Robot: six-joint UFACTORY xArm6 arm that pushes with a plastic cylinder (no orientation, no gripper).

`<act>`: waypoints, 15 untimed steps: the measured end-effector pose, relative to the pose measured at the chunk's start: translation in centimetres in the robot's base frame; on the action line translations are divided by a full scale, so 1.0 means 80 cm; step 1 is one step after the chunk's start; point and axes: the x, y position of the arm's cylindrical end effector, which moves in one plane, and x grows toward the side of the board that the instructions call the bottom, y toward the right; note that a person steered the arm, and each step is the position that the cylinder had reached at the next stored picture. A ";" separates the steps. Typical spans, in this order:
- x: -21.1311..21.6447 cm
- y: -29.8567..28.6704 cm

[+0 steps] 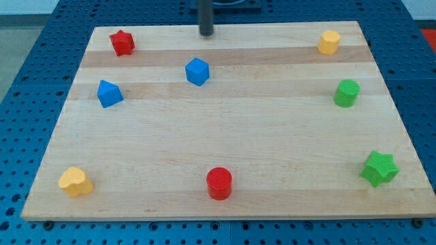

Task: Place the red star diagonal to the red circle

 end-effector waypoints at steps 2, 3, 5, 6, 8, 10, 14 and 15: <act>0.000 -0.139; -0.001 -0.201; -0.021 -0.253; 0.031 -0.249; 0.068 -0.162; 0.084 -0.117; 0.031 -0.170; 0.000 -0.143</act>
